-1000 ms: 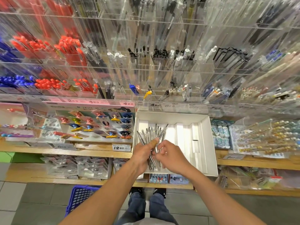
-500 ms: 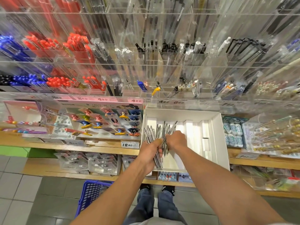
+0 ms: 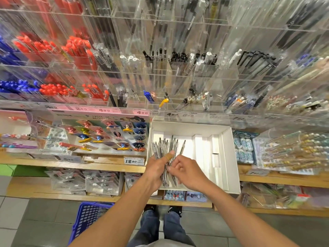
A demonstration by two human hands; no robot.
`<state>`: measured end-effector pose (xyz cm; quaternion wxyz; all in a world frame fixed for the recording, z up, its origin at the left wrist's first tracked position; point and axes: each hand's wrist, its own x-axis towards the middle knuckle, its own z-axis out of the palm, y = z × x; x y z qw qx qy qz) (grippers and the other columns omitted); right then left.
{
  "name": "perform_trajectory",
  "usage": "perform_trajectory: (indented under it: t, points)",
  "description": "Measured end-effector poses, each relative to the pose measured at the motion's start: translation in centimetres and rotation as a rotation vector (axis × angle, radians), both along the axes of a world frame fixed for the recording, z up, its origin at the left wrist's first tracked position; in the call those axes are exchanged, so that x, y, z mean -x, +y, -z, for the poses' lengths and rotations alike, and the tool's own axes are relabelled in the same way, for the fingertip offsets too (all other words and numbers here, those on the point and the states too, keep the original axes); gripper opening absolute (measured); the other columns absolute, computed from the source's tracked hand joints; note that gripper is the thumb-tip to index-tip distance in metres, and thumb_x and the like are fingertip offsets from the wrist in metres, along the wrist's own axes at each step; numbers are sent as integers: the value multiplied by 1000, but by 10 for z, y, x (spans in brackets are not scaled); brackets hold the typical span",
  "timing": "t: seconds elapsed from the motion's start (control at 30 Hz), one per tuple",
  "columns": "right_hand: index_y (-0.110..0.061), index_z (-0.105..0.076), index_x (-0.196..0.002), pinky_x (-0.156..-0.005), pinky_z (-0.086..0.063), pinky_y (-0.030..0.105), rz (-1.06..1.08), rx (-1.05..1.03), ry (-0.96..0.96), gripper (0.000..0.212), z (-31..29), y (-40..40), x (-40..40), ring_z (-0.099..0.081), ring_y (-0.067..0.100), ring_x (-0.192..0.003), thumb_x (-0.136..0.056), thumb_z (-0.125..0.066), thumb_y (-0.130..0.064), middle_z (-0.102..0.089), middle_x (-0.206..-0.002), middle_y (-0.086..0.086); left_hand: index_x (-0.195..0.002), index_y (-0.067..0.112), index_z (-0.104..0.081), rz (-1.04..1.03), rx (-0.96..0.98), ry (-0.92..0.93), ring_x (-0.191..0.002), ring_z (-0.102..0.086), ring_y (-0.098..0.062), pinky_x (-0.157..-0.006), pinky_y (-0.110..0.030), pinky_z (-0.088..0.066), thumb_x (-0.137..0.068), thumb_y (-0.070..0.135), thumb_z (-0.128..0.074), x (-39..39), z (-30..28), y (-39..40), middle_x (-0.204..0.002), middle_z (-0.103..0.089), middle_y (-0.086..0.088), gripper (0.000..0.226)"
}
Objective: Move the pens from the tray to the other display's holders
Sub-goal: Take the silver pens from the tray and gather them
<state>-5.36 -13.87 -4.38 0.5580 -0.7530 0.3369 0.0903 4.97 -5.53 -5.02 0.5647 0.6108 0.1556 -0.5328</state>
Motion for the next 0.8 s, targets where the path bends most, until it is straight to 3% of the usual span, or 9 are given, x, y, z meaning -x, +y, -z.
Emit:
perform_trajectory:
  t: [0.1, 0.17, 0.2, 0.27, 0.4, 0.53, 0.6, 0.67, 0.8]
  points:
    - [-18, -62, -81, -56, -50, 18, 29, -82, -62, 18, 2, -8, -1, -61, 4, -50, -89, -67, -33, -71, -73, 1, -154, 5, -20, 15, 9, 45, -116, -62, -34, -108, -55, -42, -70, 23, -85, -2, 1, 4, -123, -65, -20, 107]
    - [-12, -66, -87, -54, -51, 20, 176, -210, -76, 19, 15, -20, -5, -62, 10, -51, -91, -64, -30, -72, -76, 6, -145, -4, -32, -11, 18, 76, -75, -68, -23, -72, -38, -58, -87, 11, -73, -3, 1, 5, -85, -69, -12, 72]
    - [-11, -66, -91, -50, -49, 21, 298, -217, -46, 15, 27, -26, -9, -62, 12, -51, -92, -63, -25, -71, -77, 8, -138, -7, -40, -29, 18, 89, -60, -62, -17, -57, -31, -54, -91, 7, -67, -3, 0, 5, -70, -64, -7, 56]
    - [-7, -64, -93, -49, -46, 22, 437, 3, 164, 13, 56, -36, -20, -61, 15, -56, -91, -60, -19, -68, -77, 6, -122, -5, -53, -53, 14, 94, -50, -53, -11, -48, -27, -48, -92, 5, -63, -2, -3, 5, -58, -58, 0, 33]
    - [-7, -55, -98, -61, -39, 27, 306, 298, 490, 22, 96, -33, -36, -60, 26, -77, -91, -60, -27, -62, -88, 8, -113, 1, -55, -27, 60, 114, -51, -53, -11, -49, -26, -49, -93, 5, -62, -1, -11, 10, -59, -58, 0, 23]
    - [-10, -53, -74, -42, -29, 22, 302, 349, 499, 20, 88, -34, -38, -49, 14, -52, -85, -63, -23, -57, -66, 3, -109, 3, -51, -38, 80, 138, -51, -53, -12, -49, -26, -49, -94, 3, -59, -3, -14, 17, -61, -56, -3, 17]
    - [-14, -48, -66, -42, -27, 22, 271, 333, 377, 25, 70, -34, -36, -44, 12, -48, -83, -63, -24, -47, -56, -2, -107, 4, -53, -38, 76, 131, -52, -53, -13, -49, -26, -48, -95, 2, -57, -3, -14, 19, -63, -57, -4, 13]
    - [-18, -53, -78, -49, -34, 22, 268, 253, 180, 13, 46, -29, -27, -52, 9, -57, -83, -63, -23, -53, -63, -6, -113, 0, -54, -28, 71, 118, -52, -54, -13, -49, -27, -48, -95, 4, -59, -3, -14, 20, -64, -59, -4, 19]
    - [-28, -61, -95, -52, -48, 17, 170, -8, -128, 12, -2, -1, -5, -63, 8, -55, -86, -67, -23, -68, -68, -3, -139, -4, -42, 25, 105, 89, -68, -63, -17, -62, -35, -54, -84, 22, -78, -1, -17, 19, -85, -71, -9, 71]
